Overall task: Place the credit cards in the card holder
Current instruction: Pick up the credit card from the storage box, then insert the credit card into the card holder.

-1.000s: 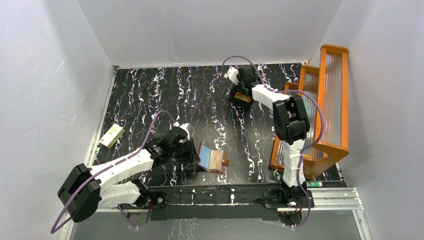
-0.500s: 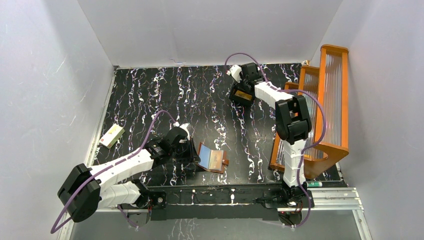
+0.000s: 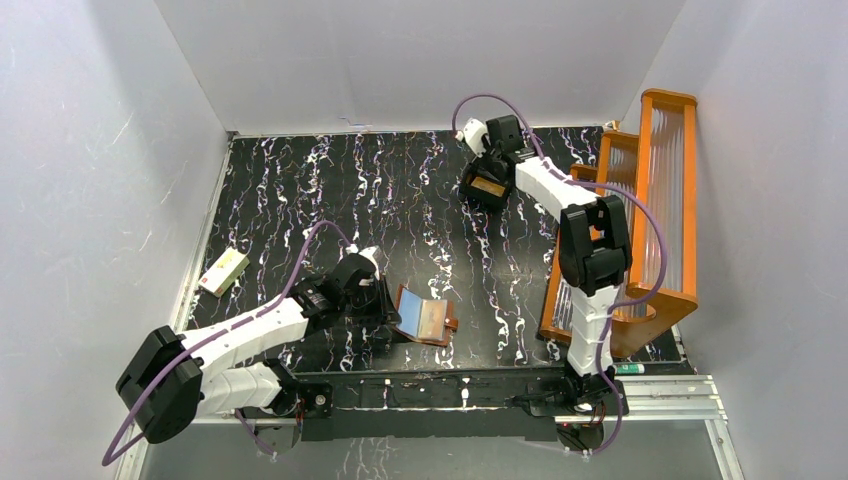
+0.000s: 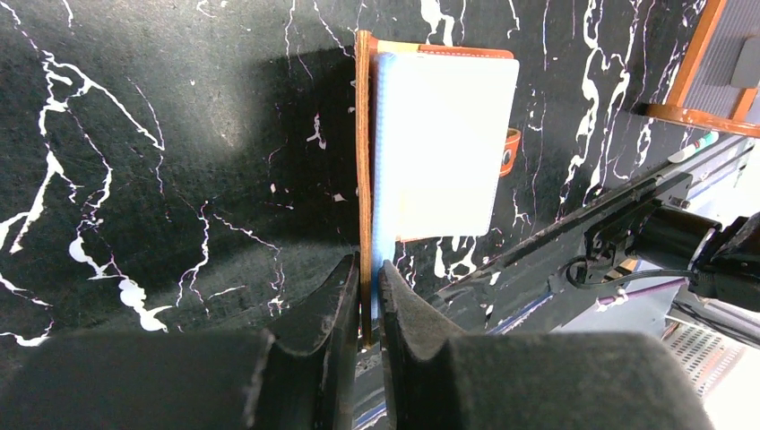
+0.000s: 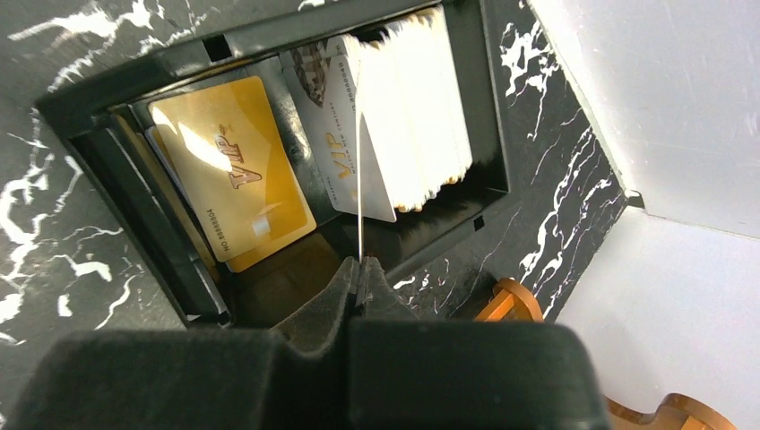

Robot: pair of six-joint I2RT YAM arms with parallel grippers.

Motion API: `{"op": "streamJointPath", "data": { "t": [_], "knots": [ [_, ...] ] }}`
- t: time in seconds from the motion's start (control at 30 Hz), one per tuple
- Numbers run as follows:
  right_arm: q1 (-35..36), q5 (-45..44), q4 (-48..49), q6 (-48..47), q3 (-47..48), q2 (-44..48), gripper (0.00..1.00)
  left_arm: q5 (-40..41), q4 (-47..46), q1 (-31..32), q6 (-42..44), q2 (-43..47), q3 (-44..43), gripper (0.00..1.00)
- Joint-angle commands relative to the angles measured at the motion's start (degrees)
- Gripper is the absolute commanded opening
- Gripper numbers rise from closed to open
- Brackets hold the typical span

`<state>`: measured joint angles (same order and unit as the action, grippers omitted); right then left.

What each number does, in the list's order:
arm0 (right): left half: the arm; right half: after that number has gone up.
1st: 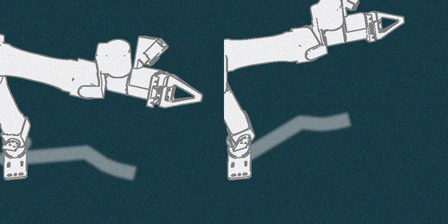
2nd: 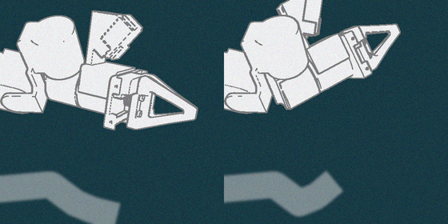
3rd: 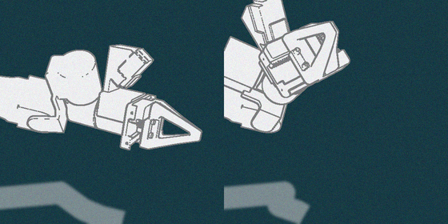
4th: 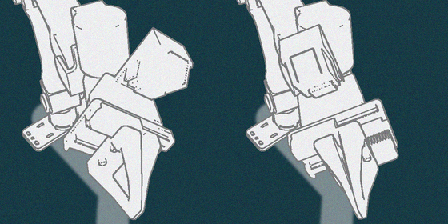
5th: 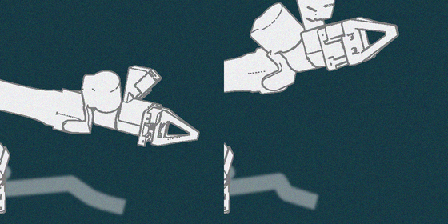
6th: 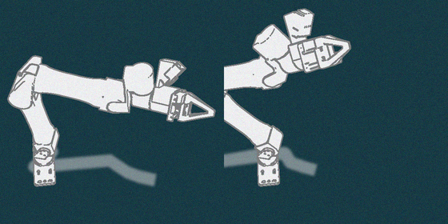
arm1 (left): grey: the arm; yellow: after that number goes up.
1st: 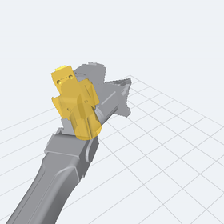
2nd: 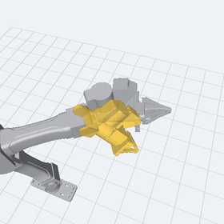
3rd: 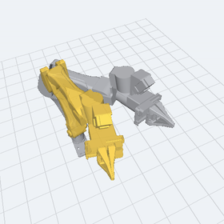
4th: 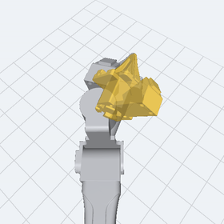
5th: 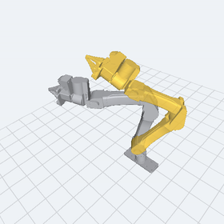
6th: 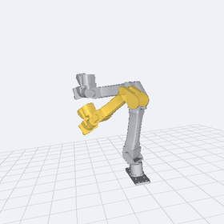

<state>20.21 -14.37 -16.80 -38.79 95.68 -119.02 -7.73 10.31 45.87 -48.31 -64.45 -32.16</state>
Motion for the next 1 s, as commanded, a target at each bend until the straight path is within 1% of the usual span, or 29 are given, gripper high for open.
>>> {"op": "streamJointPath", "data": {
  "t": [0.0, 0.17, 0.33, 0.43, 0.5, 0.57, 0.6, 0.7, 0.8, 0.9, 0.97],
  "knots": [
    [-0.39, 3.24, -1.99, 3.56, 3.33, 5.95, 0.00, 1.93, 0.15, -0.25, -0.98, 0.37, 0.68, 0.12],
    [-0.13, 8.23, -6.51, 9.68, 5.28, 8.25, 0.00, 2.54, -1.31, -0.32, -3.82, -0.02, 2.08, 0.11],
    [0.93, 13.50, -11.07, 19.25, 6.00, 11.83, 0.00, 0.13, -6.65, -0.27, -9.32, 1.17, 4.99, 0.08],
    [3.25, 16.24, -11.94, 26.31, 3.99, 16.27, 0.00, -0.84, -9.55, -0.26, -11.89, 1.43, 5.99, 0.06],
    [6.22, 15.93, -12.71, 32.18, 2.43, 18.76, 0.00, -0.76, -10.51, -0.25, -13.24, 1.28, 6.22, 0.05],
    [8.56, 18.45, -14.16, 38.20, 0.85, 22.29, 0.00, 0.13, -10.87, -0.25, -14.03, 1.04, 6.24, 0.05],
    [9.93, 18.74, -14.25, 40.92, -0.55, 23.76, 0.00, 0.81, -10.77, -0.30, -14.08, 0.87, 6.18, 0.05],
    [14.55, 15.56, -12.42, 49.69, -7.33, 28.69, 0.00, 3.30, -9.31, -0.34, -14.32, 0.48, 6.03, 0.05],
    [17.13, 17.09, -8.61, 60.09, -15.14, 33.89, 0.00, 3.81, -9.37, -0.43, -14.93, 0.53, 6.59, 0.07],
    [19.71, 19.23, -6.22, 69.45, -22.00, 37.31, 0.00, 3.60, -8.99, -0.44, -15.10, 1.04, 7.49, 0.10],
    [21.40, 19.37, -4.21, 76.49, -27.40, 39.58, 0.00, 3.79, -8.10, -0.43, -14.89, 1.84, 8.20, 0.15]
  ]
}}
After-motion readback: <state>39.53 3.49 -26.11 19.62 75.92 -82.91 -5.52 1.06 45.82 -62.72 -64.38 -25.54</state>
